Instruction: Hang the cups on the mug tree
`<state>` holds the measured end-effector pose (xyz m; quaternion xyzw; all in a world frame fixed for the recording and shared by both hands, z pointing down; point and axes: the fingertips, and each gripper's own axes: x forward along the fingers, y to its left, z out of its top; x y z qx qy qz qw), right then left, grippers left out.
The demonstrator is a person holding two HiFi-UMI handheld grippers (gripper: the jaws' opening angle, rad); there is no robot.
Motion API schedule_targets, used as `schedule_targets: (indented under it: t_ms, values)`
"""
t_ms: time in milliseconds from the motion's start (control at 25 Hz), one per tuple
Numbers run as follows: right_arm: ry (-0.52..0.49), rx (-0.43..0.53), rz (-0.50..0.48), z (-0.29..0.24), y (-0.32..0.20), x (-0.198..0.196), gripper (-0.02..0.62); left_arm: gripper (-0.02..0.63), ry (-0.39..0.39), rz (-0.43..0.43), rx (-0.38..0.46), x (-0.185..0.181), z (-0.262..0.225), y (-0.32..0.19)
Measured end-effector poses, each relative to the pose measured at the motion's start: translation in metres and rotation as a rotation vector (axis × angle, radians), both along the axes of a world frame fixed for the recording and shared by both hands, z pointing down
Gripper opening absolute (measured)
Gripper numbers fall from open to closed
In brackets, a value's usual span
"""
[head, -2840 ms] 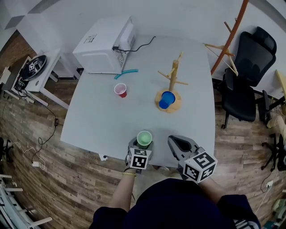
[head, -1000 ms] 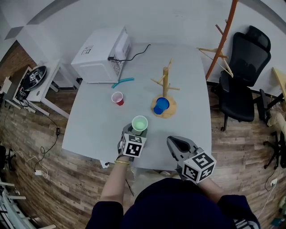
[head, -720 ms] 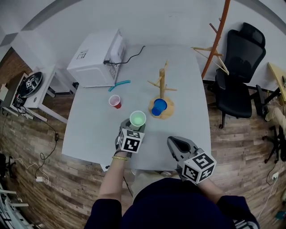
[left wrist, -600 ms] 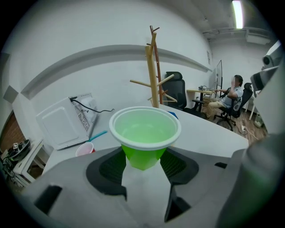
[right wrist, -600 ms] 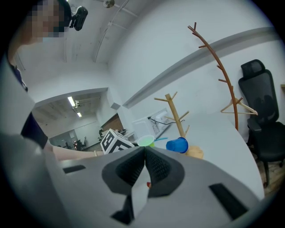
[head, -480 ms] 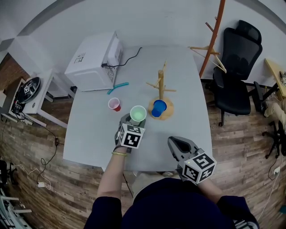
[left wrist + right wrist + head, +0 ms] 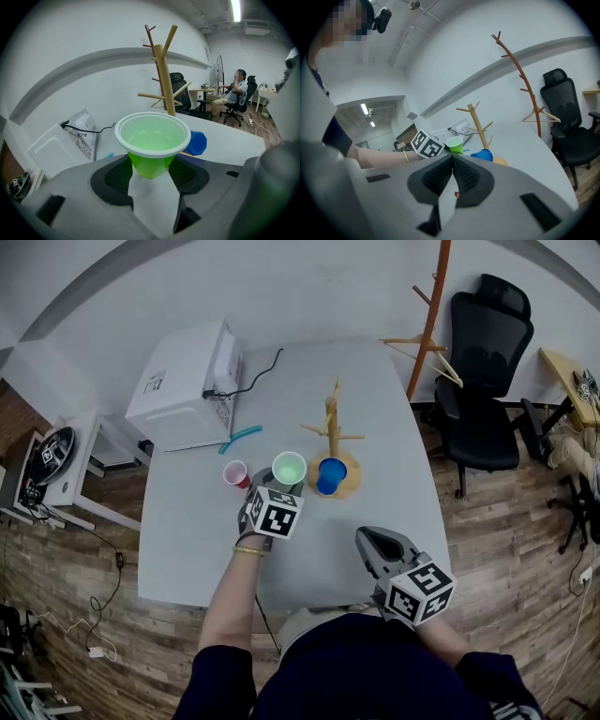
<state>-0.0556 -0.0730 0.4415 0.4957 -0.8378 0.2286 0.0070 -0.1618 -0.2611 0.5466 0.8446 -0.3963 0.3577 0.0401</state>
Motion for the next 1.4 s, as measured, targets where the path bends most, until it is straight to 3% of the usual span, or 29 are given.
schedule_targets:
  t_ms: [920,1400]
  values:
    - [0.02,-0.029,0.194,0.004,0.009,0.018,0.029,0.253,-0.152,0.173,0.08,0.021,-0.012,-0.062]
    - [0.019,-0.033,0.209,0.01,0.022,0.022,0.029,0.253,-0.232,0.215,0.165,0.029,-0.029,-0.073]
